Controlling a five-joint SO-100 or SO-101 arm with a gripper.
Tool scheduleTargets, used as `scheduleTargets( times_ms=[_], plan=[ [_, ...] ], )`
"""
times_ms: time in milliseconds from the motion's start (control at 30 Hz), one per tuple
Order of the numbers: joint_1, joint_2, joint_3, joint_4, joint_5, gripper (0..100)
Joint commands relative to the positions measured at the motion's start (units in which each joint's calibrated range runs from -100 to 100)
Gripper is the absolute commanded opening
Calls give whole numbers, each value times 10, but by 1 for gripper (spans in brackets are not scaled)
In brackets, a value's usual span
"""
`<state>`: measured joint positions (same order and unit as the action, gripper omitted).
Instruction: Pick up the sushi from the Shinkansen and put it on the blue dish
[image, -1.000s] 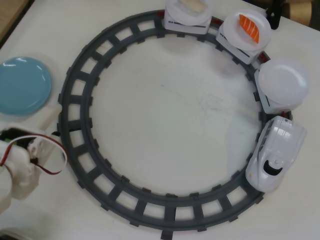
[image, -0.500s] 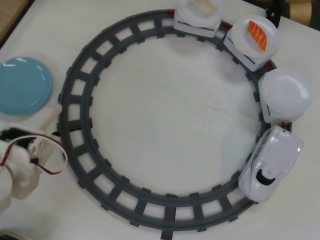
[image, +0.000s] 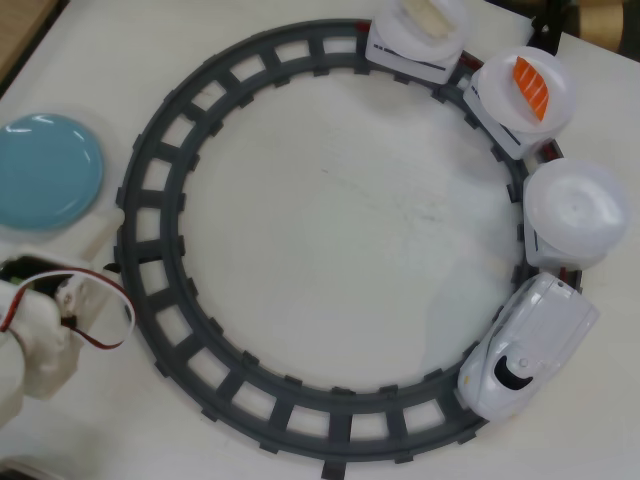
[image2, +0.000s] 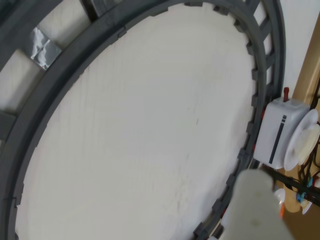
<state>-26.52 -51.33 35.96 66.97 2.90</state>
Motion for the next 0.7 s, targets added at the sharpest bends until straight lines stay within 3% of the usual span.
scheduleTargets(
  times_ms=[0,400,667],
  plan=[
    [7,1,-10,0,-5,20],
    [11,1,-4,0,-5,20],
    [74,2,-13,32,-5,20]
  ],
)
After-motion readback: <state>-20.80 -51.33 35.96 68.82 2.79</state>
